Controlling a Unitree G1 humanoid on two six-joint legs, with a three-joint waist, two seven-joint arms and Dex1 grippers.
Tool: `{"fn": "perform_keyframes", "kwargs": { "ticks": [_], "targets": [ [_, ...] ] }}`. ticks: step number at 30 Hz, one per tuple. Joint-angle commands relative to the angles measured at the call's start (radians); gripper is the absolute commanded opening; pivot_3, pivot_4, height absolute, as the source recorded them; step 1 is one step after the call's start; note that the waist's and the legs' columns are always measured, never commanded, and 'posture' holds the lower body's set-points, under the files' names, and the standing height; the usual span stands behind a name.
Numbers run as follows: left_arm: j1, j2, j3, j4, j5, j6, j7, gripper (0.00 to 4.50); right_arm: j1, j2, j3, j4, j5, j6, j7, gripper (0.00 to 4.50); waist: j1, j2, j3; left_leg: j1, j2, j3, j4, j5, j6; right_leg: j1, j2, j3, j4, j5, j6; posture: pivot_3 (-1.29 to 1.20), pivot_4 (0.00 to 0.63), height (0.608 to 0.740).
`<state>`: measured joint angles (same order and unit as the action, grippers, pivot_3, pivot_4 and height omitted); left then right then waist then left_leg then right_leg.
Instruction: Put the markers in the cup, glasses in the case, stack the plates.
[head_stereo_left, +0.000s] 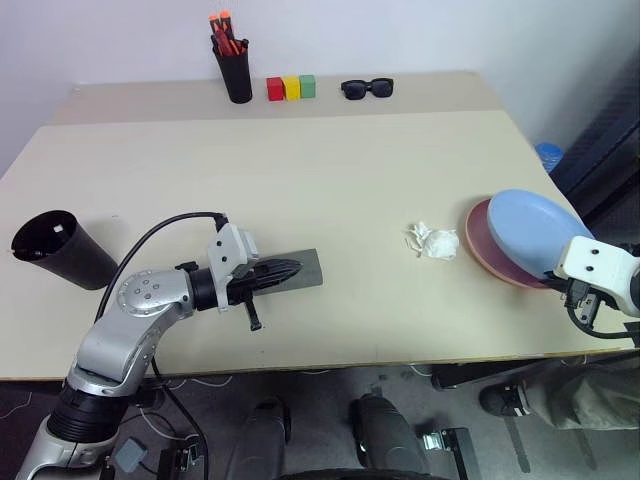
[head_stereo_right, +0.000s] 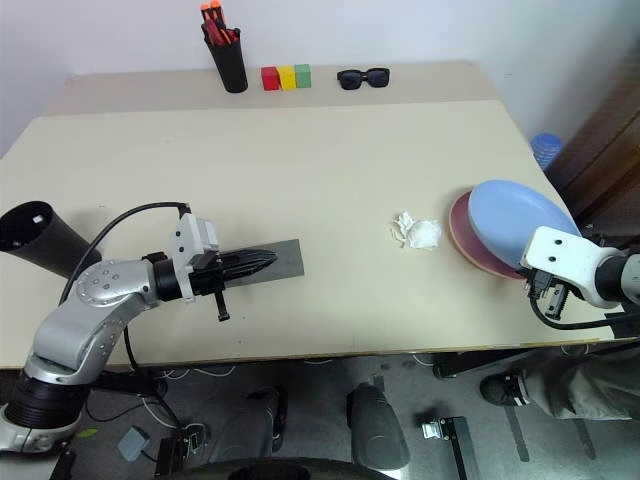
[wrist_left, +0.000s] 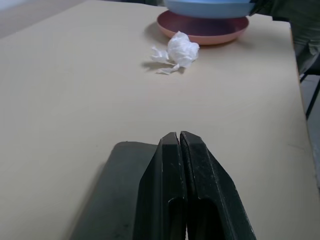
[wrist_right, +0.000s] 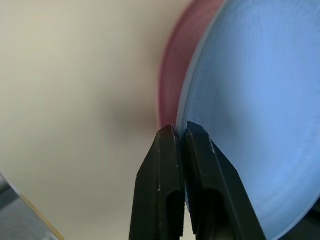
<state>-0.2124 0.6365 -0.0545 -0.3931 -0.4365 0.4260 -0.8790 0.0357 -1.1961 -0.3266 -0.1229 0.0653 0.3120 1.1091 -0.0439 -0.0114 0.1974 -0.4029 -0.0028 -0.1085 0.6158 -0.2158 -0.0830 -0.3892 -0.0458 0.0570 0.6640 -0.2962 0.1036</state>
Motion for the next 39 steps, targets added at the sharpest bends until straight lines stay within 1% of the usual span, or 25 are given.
{"fn": "perform_keyframes", "kwargs": {
  "ticks": [1,3,5,8,13,15,23,26,29,30,31,32,33,34,39],
  "targets": [
    [-0.008,-0.005,0.014,-0.020,0.001,-0.021,0.006,0.00,-0.058,0.007,-0.011,-0.047,0.032,0.016,-0.022,1.87,0.002,0.000,0.000,0.000,0.000,0.000,0.000,0.000,0.000,0.000,0.000,0.000,0.000,0.000,0.000,0.00,0.150,0.740],
    [-0.002,-0.005,0.015,-0.031,0.002,-0.017,0.012,0.00,-0.107,0.019,0.010,-0.049,0.043,0.009,-0.037,2.92,0.002,0.000,0.000,-0.001,0.000,0.000,0.001,0.000,0.000,0.000,0.000,0.000,0.000,0.000,0.000,0.00,0.150,0.740],
    [0.005,-0.005,0.016,-0.044,0.003,-0.011,0.018,0.00,-0.161,0.042,0.036,-0.056,0.063,0.011,-0.048,2.92,0.001,0.000,0.000,-0.001,0.000,0.000,0.001,0.000,0.000,0.000,0.000,0.000,0.000,0.000,0.000,0.00,0.150,0.740],
    [0.008,-0.006,0.017,-0.062,-0.001,0.003,0.029,0.00,-0.246,0.103,0.106,-0.077,0.080,0.027,-0.074,2.92,0.000,0.000,0.000,-0.001,0.000,0.000,0.001,0.000,0.000,0.000,0.000,0.000,0.000,0.000,0.000,0.00,0.150,0.740],
    [-0.003,-0.015,0.010,-0.082,-0.003,0.027,0.053,0.00,-0.358,0.218,0.287,-0.043,-0.008,0.022,-0.152,2.92,0.002,0.000,0.000,-0.001,0.000,-0.001,0.001,0.000,0.000,-0.001,0.000,0.000,0.000,0.000,0.000,0.00,0.150,0.740],
    [-0.006,-0.017,0.010,-0.085,0.000,0.033,0.061,0.00,-0.378,0.237,0.336,-0.015,-0.052,-0.004,-0.171,2.92,0.002,0.000,0.000,-0.002,0.000,-0.001,0.001,0.000,0.000,-0.001,0.000,0.000,0.000,0.000,0.000,0.00,0.150,0.740],
    [-0.002,-0.019,0.015,-0.105,-0.010,0.056,0.083,0.00,-0.445,0.279,0.439,0.161,-0.187,-0.118,-0.254,2.92,0.005,0.000,0.000,-0.003,-0.001,-0.001,0.001,0.000,0.000,-0.002,-0.001,-0.001,0.000,0.000,0.000,0.00,0.150,0.740],
    [-0.001,-0.023,0.013,-0.117,-0.012,0.068,0.091,0.00,-0.459,0.299,0.452,0.193,-0.201,-0.132,-0.263,2.92,0.002,0.000,0.000,-0.003,-0.001,-0.001,0.001,0.000,0.000,-0.002,0.000,-0.001,0.000,0.000,0.000,0.00,0.150,0.740],
    [-0.002,-0.026,0.012,-0.126,-0.013,0.078,0.097,0.00,-0.457,0.306,0.453,0.192,-0.201,-0.138,-0.251,2.11,0.001,0.000,0.000,-0.003,-0.001,-0.001,0.001,0.000,0.000,-0.002,0.000,-0.001,0.000,0.000,0.000,0.00,0.150,0.740],
    [-0.003,-0.027,0.012,-0.128,-0.014,0.081,0.097,0.00,-0.455,0.309,0.452,0.189,-0.200,-0.142,-0.251,1.59,0.001,0.000,0.000,-0.003,-0.001,-0.001,0.001,0.000,0.000,-0.002,0.000,-0.001,0.001,0.000,0.000,0.00,0.150,0.740],
    [-0.004,-0.028,0.011,-0.129,-0.015,0.083,0.098,0.00,-0.454,0.311,0.449,0.187,-0.200,-0.144,-0.254,1.17,0.001,0.000,0.000,-0.003,-0.001,-0.001,0.001,0.000,0.000,-0.002,0.000,-0.001,0.001,0.000,0.000,0.00,0.150,0.740],
    [-0.005,-0.028,0.011,-0.129,-0.015,0.085,0.098,0.00,-0.454,0.313,0.448,0.185,-0.200,-0.145,-0.257,0.57,0.001,0.000,0.000,-0.003,-0.001,-0.001,0.001,0.000,0.000,-0.002,0.000,-0.001,0.000,0.000,0.000,0.00,0.150,0.740],
    [-0.008,-0.029,0.012,-0.129,-0.016,0.088,0.097,0.00,-0.454,0.313,0.446,0.182,-0.202,-0.147,-0.260,0.15,0.001,0.000,0.000,-0.002,-0.001,-0.001,0.001,0.000,0.000,-0.001,0.000,-0.001,0.000,0.000,0.000,0.00,0.150,0.740],
    [-0.011,-0.029,0.013,-0.129,-0.017,0.091,0.097,0.00,-0.454,0.310,0.444,0.177,-0.206,-0.149,-0.264,0.06,0.001,0.000,0.000,-0.002,-0.001,-0.001,0.001,0.000,0.000,-0.001,0.000,-0.001,0.000,0.000,0.000,0.00,0.150,0.740],
    [-0.004,-0.031,0.020,-0.126,-0.019,0.100,0.099,0.00,-0.463,0.286,0.398,0.110,-0.196,-0.130,-0.272,0.06,0.001,0.000,0.000,-0.002,-0.001,-0.001,0.001,0.000,0.000,-0.002,0.000,-0.001,0.001,0.000,0.000,0.00,0.150,0.740]
  ]
}}
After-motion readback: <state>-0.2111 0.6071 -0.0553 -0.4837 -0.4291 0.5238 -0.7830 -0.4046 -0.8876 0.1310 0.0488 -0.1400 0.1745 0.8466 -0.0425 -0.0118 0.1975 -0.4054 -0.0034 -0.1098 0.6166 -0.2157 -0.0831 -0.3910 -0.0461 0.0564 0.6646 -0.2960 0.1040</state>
